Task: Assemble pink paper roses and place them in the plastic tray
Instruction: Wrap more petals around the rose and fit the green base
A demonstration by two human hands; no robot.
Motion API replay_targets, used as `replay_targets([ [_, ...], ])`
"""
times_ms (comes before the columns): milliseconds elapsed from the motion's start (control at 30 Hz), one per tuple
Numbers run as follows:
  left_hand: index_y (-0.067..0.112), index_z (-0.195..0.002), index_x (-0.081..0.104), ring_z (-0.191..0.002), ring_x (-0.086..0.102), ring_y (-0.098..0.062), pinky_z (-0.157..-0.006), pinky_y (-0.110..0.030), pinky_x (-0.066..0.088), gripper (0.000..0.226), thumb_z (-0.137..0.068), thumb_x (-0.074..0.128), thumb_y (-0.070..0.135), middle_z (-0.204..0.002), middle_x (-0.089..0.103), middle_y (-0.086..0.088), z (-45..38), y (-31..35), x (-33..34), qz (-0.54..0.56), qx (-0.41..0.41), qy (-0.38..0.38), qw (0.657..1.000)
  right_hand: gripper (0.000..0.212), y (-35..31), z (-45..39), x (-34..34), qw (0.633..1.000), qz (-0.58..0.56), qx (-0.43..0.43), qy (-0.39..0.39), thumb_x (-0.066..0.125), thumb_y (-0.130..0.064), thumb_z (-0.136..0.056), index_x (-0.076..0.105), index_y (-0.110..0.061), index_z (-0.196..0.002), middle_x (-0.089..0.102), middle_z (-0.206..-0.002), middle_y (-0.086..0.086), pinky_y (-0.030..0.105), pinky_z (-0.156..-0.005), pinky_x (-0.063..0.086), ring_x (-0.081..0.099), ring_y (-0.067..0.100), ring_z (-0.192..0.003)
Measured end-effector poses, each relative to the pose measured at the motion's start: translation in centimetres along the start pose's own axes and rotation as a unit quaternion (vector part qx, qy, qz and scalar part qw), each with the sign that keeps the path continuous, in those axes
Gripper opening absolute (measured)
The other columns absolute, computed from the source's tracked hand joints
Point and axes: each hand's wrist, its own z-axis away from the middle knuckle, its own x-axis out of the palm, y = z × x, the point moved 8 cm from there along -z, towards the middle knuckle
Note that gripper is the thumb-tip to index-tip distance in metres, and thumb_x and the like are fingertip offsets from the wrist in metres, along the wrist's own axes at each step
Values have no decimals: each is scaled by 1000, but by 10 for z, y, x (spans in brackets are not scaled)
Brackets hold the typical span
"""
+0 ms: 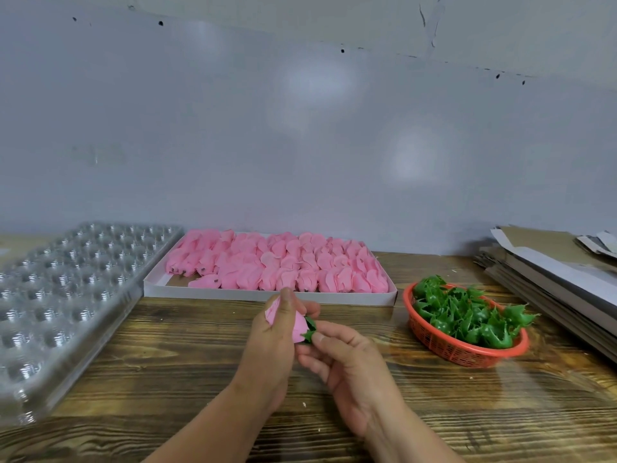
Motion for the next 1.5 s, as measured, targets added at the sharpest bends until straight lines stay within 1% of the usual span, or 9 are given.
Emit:
replay_targets([
  [367, 18, -71, 61, -74, 67, -19, -59, -31, 55, 39, -79, 45, 53, -91, 73, -8, 0, 0, 4, -9, 20, 1, 1000, 25, -20, 11, 10, 979, 138, -147, 14, 54, 22, -78, 69, 3, -88, 74, -80, 14, 20, -61, 55, 70, 16, -69],
  [533, 9, -85, 65, -65, 63, -7, -57, -21, 52, 49, -79, 45, 53, -73, 69, 3, 1, 8, 6, -90, 77, -12, 993, 27, -14, 9, 11, 986, 124, -110, 0, 55, 17, -81, 71, -1, -94, 73, -88, 17, 25, -70, 58, 71, 20, -80],
  [733, 15, -82, 64, -74, 64, -7, -65, -17, 50, 45, -79, 42, 54, -83, 70, 4, -2, 7, 2, -131, 92, -10, 987, 31, -2, 7, 10, 996, 75, -39, -18, 44, 13, -88, 72, 1, -90, 73, -87, 20, 23, -62, 58, 70, 19, -70],
  [900, 15, -73, 61, -75, 67, -18, -65, -30, 56, 44, -76, 46, 56, -88, 72, -11, -2, -3, 2, 14, -1, -5, 1000, 11, -1, 4, 6, 1000, 11, -24, -17, 60, 10, -74, 68, 6, -82, 70, -70, 16, 21, -52, 55, 66, 17, -55],
  [1000, 19, -70, 62, -70, 65, -22, -60, -34, 54, 39, -76, 48, 55, -91, 71, -11, 0, -3, 4, 36, -22, -5, 999, 23, -4, 6, 11, 996, 56, -55, -35, 69, 5, -67, 71, 0, -90, 69, -72, 13, 19, -54, 55, 64, 13, -57],
  [1167, 21, -75, 66, -60, 63, -13, -47, -25, 49, 41, -75, 45, 56, -77, 69, -3, 2, -3, 10, -19, -17, -35, 999, 28, -11, 7, 7, 990, 110, -92, 6, 65, 11, -77, 70, -6, -99, 70, -73, 12, 19, -49, 52, 63, 13, -54],
  [1267, 10, -95, 65, -65, 61, -11, -55, -21, 49, 57, -79, 40, 59, -76, 64, -8, 1, -5, 7, -49, -36, -54, 997, 25, -16, 6, 3, 987, 119, -108, 23, 66, 11, -77, 71, -8, -93, 66, -65, 15, 18, -48, 50, 57, 14, -48],
  [1400, 22, -85, 61, -66, 55, 10, -62, -2, 40, 42, -95, 29, 47, -100, 53, -7, -5, 16, 3, -199, 62, -38, 977, 24, -19, 5, 2, 983, 133, -127, 15, 64, 10, -78, 68, -1, -100, 65, -64, 15, 20, -49, 51, 57, 16, -50],
  [1500, 24, -78, 59, -76, 55, 1, -67, -8, 38, 45, -84, 27, 56, -92, 55, -5, -4, 28, 4, -279, 107, -37, 954, 24, -19, 5, 4, 983, 140, -123, -2, 63, 12, -79, 68, 0, -99, 66, -66, 15, 20, -49, 52, 59, 17, -51],
])
